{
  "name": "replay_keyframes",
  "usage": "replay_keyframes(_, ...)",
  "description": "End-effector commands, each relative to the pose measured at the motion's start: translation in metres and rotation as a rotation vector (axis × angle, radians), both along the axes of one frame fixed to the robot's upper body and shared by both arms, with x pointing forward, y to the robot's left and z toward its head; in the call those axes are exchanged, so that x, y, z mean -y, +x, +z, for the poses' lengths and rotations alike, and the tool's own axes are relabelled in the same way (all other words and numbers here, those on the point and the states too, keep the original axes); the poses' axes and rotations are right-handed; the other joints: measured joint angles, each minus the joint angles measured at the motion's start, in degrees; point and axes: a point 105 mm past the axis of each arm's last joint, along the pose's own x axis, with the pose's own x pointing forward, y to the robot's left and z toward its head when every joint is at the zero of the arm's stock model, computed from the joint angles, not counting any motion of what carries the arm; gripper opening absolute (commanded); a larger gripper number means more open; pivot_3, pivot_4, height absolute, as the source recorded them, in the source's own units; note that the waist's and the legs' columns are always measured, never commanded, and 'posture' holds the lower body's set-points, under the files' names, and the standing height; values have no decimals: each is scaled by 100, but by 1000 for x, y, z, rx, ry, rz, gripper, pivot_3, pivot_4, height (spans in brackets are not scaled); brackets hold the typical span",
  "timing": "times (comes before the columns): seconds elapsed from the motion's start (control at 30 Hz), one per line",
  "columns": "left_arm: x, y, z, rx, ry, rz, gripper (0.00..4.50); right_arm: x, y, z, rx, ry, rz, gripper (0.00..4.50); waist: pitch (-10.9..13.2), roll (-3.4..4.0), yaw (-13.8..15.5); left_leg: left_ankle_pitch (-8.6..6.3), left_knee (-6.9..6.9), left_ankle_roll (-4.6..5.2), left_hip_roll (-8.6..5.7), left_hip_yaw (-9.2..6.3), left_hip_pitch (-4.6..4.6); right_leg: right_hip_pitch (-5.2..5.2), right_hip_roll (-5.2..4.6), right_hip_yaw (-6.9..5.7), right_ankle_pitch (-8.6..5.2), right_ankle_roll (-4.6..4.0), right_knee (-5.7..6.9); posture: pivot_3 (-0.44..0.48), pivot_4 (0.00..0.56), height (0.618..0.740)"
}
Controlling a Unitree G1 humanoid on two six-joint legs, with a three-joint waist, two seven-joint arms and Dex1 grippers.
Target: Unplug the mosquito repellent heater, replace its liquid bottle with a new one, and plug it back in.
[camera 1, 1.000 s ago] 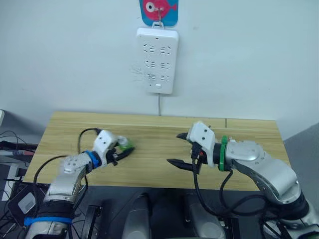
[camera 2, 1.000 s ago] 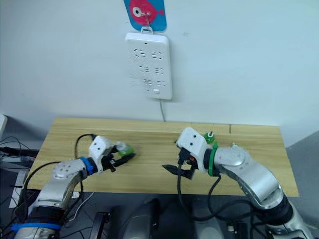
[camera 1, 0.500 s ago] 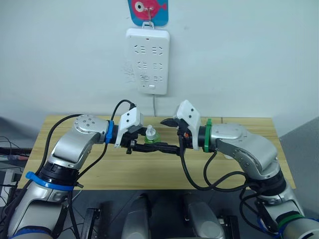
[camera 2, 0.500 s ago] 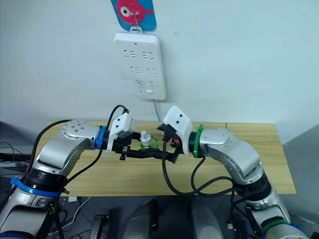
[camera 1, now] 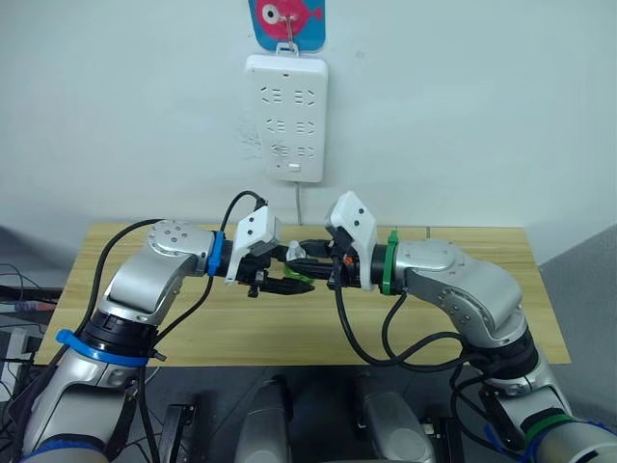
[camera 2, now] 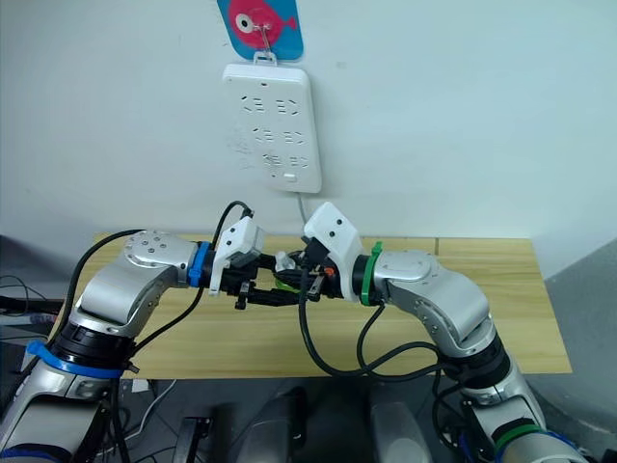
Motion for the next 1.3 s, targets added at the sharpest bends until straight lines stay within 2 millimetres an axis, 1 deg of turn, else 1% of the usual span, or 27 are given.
replay_keyframes(0.03, 4, -2, 16, 65, -72, -32, 2239, -1, -5, 14, 35, 57, 29, 1033, -5, -2, 0, 0, 0, 0, 1, 0, 0, 0, 0, 0, 0, 0, 1, -149, 200, 723)
replay_keyframes(0.1, 3, 0, 19, 59, -115, -16, 2239, 1, -5, 18, 32, 83, 30, 1033, -10, -3, 1, 2, 0, -3, 1, 0, 0, 0, 0, -1, 0, 0, 2, -150, 195, 723)
replay_keyframes(0.17, -3, 7, 16, 89, -111, 14, 2239, 3, -5, 21, 29, 106, 28, 1033, -17, -6, 1, 3, 0, -5, 1, -2, 0, 0, 0, -4, 0, -1, 3, -152, 190, 723)
replay_keyframes(0.23, -9, 13, 13, 87, -116, 46, 2971, 7, -4, 26, 23, 138, 26, 1033, -28, -6, 1, 3, 0, -5, 2, -2, 0, 0, -1, -5, 0, -1, 4, -155, 184, 723)
replay_keyframes(0.27, -10, 14, 12, 83, -120, 56, 3245, 9, -5, 29, 23, 156, 27, 1033, -30, -7, 0, 3, 1, -6, 2, -2, 0, 0, -1, -6, 1, -1, 6, -158, 180, 723)
replay_keyframes(0.37, -11, 15, 13, 63, -160, 72, 4225, 13, -8, 36, 17, 194, 43, 1033, -46, -9, -4, 4, 2, -6, 2, -1, 0, 0, -1, -7, 1, -1, 7, -158, 180, 723)
replay_keyframes(0.4, -10, 13, 15, 39, -175, 61, 4483, 14, -9, 37, 15, 201, 47, 1033, -48, -9, -8, 4, 3, -6, 2, -2, 0, 0, -1, -7, 1, -1, 7, -158, 180, 723)
replay_keyframes(0.43, -8, 11, 16, 23, -183, 51, 4500, 15, -9, 38, 12, 207, 46, 1033, -50, -9, -14, 4, 4, -6, 2, -1, 0, 0, -1, -8, 1, -1, 8, -163, 175, 723)
replay_keyframes(0.53, -2, 7, 27, -12, -233, 40, 4500, 17, -11, 39, 6, 217, 56, 1033, -74, -8, -21, 4, 4, -6, 1, -2, 0, 0, -2, -8, 1, -1, 11, -164, 172, 723)
replay_keyframes(0.6, 1, 6, 30, -28, -252, 39, 4500, 17, -12, 39, 5, 217, 60, 1033, -96, -7, -21, 4, 4, -6, 0, -3, 0, 0, -3, -9, 1, -2, 10, -164, 168, 723)
replay_keyframes(0.83, 7, -2, 37, -93, -297, 8, 4500, 16, -14, 37, 13, 206, 72, 1033, -160, -8, -32, 5, 10, -5, 2, -1, 3, 0, -2, -8, 1, -1, 20, -166, 165, 723)
replay_keyframes(0.9, 7, -4, 33, -97, -272, -6, 4500, 16, -14, 37, 14, 204, 73, 1033, -173, -7, -33, 6, 10, -5, 1, -1, 4, 1, -2, -8, 1, -1, 22, -166, 165, 723)
replay_keyframes(1.0, 7, -5, 28, -92, -247, -16, 3901, 16, -15, 37, 15, 203, 77, 1033, -180, -6, -33, 8, 11, -8, 1, -1, 5, 2, -2, -8, 1, -2, 24, -166, 166, 723)
replay_keyframes(1.17, 8, -8, 24, -96, -220, -38, 2344, 15, -16, 38, 13, 203, 84, 1033, -184, -6, -33, 9, 11, -9, 0, -1, 5, 2, -2, -7, 1, -2, 24, -166, 169, 723)
replay_keyframes(1.3, 6, -7, 22, -85, -208, -39, 2289, 15, -18, 37, 14, 192, 111, 1033, -184, -6, -33, 9, 11, -9, 1, -2, 7, 2, -1, -8, 1, -2, 28, -165, 171, 723)
